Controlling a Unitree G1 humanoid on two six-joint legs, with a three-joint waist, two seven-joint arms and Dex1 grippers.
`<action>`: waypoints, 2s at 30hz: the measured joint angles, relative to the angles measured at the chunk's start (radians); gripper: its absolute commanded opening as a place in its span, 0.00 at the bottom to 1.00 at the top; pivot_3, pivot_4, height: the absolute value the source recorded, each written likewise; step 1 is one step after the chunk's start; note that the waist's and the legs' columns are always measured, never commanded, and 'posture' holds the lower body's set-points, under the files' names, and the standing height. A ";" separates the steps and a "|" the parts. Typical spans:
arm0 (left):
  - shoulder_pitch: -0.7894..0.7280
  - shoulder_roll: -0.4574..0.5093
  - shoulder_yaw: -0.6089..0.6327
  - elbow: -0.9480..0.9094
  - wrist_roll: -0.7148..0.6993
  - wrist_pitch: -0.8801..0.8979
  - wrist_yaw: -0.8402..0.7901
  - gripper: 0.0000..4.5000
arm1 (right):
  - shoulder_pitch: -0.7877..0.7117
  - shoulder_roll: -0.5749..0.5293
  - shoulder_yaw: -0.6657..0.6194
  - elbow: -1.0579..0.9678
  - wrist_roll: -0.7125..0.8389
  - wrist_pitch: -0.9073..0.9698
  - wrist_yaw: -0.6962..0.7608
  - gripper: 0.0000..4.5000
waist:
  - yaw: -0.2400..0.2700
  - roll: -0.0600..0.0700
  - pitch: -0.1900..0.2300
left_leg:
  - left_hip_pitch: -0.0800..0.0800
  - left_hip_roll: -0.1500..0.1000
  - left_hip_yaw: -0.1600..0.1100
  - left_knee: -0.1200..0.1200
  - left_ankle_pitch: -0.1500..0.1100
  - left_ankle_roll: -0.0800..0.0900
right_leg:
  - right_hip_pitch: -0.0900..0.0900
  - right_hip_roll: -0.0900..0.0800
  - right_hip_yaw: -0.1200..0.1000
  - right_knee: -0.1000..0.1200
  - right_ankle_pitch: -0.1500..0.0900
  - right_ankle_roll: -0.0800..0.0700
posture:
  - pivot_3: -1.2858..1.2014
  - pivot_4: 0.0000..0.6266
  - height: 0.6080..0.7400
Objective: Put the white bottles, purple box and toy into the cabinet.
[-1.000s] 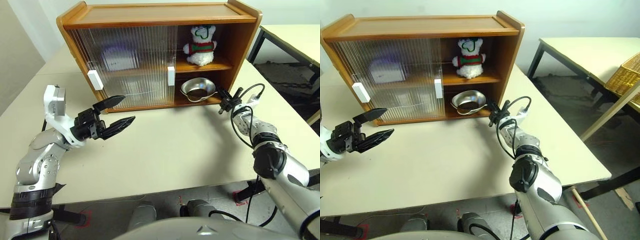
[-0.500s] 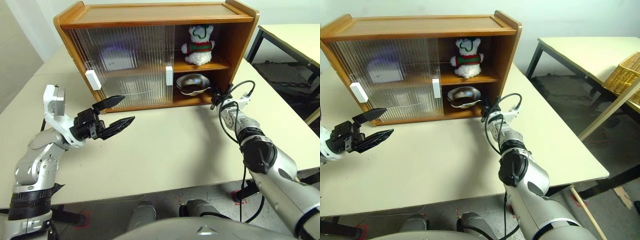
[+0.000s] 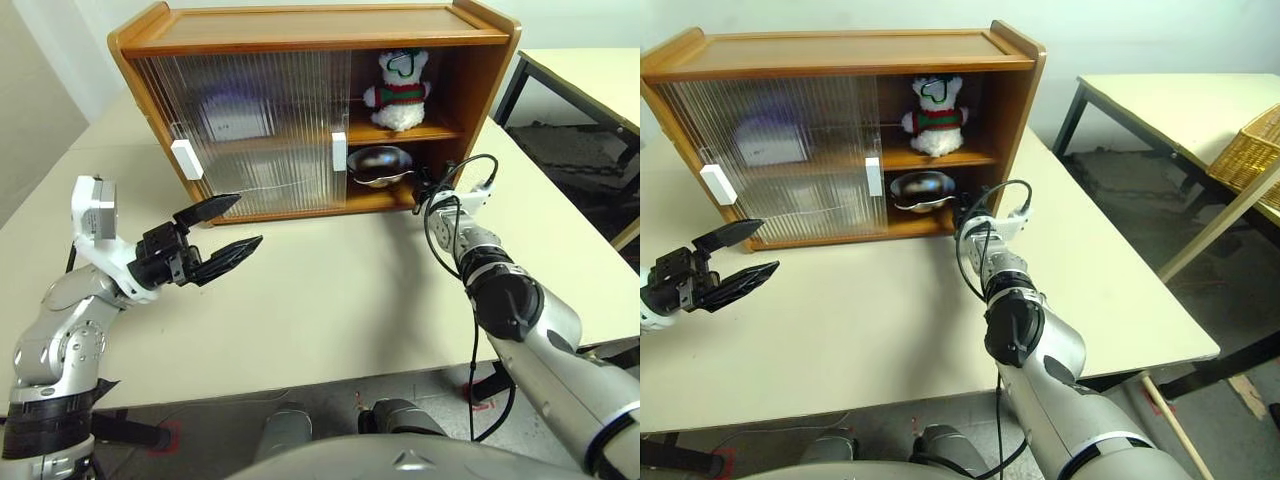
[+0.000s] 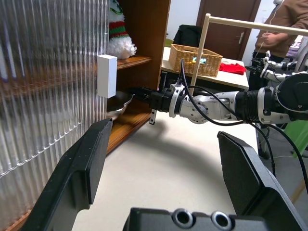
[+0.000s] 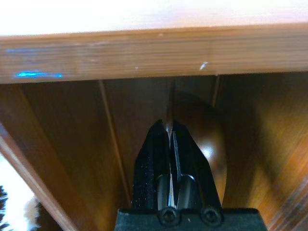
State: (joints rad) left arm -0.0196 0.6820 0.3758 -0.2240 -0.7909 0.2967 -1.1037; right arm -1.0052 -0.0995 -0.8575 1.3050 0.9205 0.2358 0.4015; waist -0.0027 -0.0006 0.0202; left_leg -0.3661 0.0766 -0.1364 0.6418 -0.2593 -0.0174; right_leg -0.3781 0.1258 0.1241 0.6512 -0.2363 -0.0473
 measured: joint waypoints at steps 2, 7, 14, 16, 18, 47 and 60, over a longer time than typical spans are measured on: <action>0.003 0.003 0.002 -0.005 -0.001 0.002 0.003 1.00 | 0.000 0.000 0.005 0.000 -0.019 -0.011 -0.005 0.23 | 0.002 0.000 0.000 | 0.000 0.000 -0.001 0.000 0.000 0.000 | 0.000 0.000 0.000 0.000 0.000 -0.001 | 0.55 0.02 1.00; 0.003 0.006 0.002 -0.008 -0.003 0.006 0.003 1.00 | 0.000 0.002 0.007 0.000 -0.039 -0.023 -0.006 0.65 | 0.002 0.000 0.000 | 0.000 0.000 -0.005 0.000 0.000 0.000 | 0.000 0.000 0.000 0.000 0.001 -0.003 | 0.54 0.02 1.00; -0.038 0.004 -0.008 -0.002 -0.001 0.006 -0.004 1.00 | 0.000 -0.026 0.007 -0.001 -0.056 -0.015 -0.001 0.99 | 0.002 0.000 0.000 | 0.000 0.000 -0.006 0.001 0.000 0.000 | 0.000 0.000 0.000 0.000 0.002 -0.003 | 0.53 0.02 1.00; -0.041 0.000 -0.015 0.002 0.000 0.006 -0.006 1.00 | 0.000 -0.044 0.007 -0.006 -0.057 -0.006 0.004 0.99 | 0.002 0.000 0.000 | 0.000 0.000 -0.006 0.001 0.000 0.000 | 0.000 0.000 0.000 0.000 0.002 -0.003 | 0.53 0.02 1.00; -0.042 -0.005 -0.026 0.006 0.001 0.006 -0.007 1.00 | 0.003 -0.060 0.007 -0.018 -0.057 0.010 0.008 0.99 | 0.002 0.000 0.000 | 0.000 0.000 -0.005 0.001 0.000 0.000 | 0.000 0.000 0.000 0.000 0.002 -0.002 | 0.53 0.02 1.00; -0.075 -0.015 -0.044 0.066 0.013 -0.002 -0.035 1.00 | 0.646 -0.240 0.887 -1.340 -0.459 0.191 0.328 0.43 | -0.020 -0.001 -0.001 | 0.002 -0.002 0.004 0.007 0.001 0.002 | 0.003 0.004 0.001 0.001 -0.004 0.007 | 0.52 0.04 1.00; -0.075 -0.016 -0.044 0.068 0.016 -0.002 -0.034 1.00 | 0.519 0.004 1.055 -1.208 -0.735 -0.100 0.180 0.00 | -0.019 -0.002 -0.002 | 0.000 0.001 0.002 0.001 0.001 0.002 | -0.005 0.003 -0.001 0.001 0.000 0.004 | 0.52 0.03 1.00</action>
State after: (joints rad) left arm -0.0950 0.6665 0.3319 -0.1561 -0.7754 0.2948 -1.1376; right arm -0.4862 -0.0955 0.1976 0.0974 0.1858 0.1355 0.5811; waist -0.0215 -0.0027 0.0182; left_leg -0.3659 0.0775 -0.1347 0.6426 -0.2578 -0.0155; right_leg -0.3831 0.1290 0.1234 0.6522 -0.2363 -0.0437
